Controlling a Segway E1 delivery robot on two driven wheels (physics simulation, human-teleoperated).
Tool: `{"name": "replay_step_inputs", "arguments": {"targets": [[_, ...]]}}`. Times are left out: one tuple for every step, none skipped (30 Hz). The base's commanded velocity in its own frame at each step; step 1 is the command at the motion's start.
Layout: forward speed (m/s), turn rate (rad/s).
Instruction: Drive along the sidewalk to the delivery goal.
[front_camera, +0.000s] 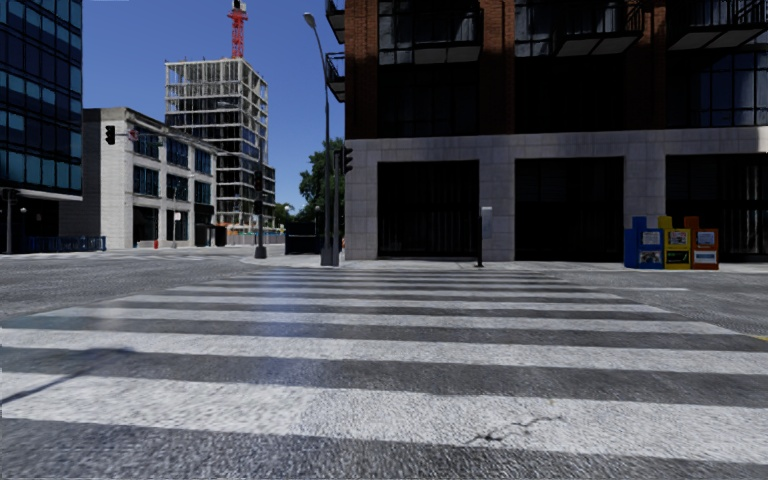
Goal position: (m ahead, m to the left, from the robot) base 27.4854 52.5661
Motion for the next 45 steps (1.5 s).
{"name": "replay_step_inputs", "arguments": {"targets": [[2.00,0.00],[2.00,0.00],[2.00,0.00],[2.00,0.00],[2.00,0.00],[2.00,0.00],[2.00,0.00],[2.00,0.00],[2.00,0.00],[2.00,0.00],[2.00,0.00],[2.00,0.00],[2.00,0.00],[2.00,0.00],[2.00,0.00],[2.00,0.00],[2.00,0.00],[2.00,0.00],[2.00,0.00],[2.00,0.00],[2.00,0.00],[2.00,0.00],[2.00,0.00],[2.00,0.00],[2.00,0.00],[2.00,0.00],[2.00,0.00],[2.00,0.00],[2.00,0.00],[2.00,0.00],[2.00,0.00],[2.00,0.00],[2.00,0.00],[2.00,0.00],[2.00,0.00],[2.00,0.00],[2.00,0.00],[2.00,0.00],[2.00,0.00],[2.00,0.00],[2.00,0.00],[2.00,0.00],[2.00,0.00],[2.00,0.00],[2.00,0.00]]}}
